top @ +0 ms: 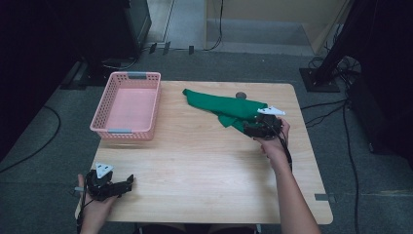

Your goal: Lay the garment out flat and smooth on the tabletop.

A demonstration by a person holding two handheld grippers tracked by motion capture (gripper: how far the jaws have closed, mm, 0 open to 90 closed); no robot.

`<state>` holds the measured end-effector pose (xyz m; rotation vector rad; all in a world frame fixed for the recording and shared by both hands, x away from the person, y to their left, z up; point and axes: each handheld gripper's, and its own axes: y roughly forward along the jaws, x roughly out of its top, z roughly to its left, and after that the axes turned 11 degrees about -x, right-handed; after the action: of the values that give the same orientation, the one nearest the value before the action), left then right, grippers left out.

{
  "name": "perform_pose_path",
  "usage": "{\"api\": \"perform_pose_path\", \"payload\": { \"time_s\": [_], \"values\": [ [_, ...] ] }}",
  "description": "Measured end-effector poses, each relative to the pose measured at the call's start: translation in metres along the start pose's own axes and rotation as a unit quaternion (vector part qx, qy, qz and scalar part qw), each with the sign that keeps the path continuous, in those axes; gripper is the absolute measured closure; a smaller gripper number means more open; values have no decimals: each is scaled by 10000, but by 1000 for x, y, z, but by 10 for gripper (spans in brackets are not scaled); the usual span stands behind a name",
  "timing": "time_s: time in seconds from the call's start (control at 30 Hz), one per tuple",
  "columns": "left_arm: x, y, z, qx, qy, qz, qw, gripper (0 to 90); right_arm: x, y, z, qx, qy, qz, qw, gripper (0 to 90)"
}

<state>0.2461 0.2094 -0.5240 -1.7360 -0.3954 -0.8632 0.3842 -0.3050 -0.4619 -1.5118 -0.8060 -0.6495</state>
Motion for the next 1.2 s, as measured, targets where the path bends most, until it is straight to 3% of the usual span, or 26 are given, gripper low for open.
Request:
{"api": "perform_pose_path", "payload": {
  "time_s": [0.5,0.6,0.8,1.0,1.2],
  "values": [
    [0,0,0,1,-1,0,10000,3,-9,37,9,-337,144,307,9989,115],
    [0,0,0,2,0,2,10000,3,-11,43,13,-415,170,356,9984,197],
    [0,0,0,2,0,0,10000,3,-16,54,18,-401,493,455,9969,353],
    [0,0,0,5,-2,1,10000,3,-23,62,25,-721,501,402,9953,481],
    [0,0,0,14,-17,-3,10000,3,-30,59,23,-859,483,193,9949,712]
  ]
}}
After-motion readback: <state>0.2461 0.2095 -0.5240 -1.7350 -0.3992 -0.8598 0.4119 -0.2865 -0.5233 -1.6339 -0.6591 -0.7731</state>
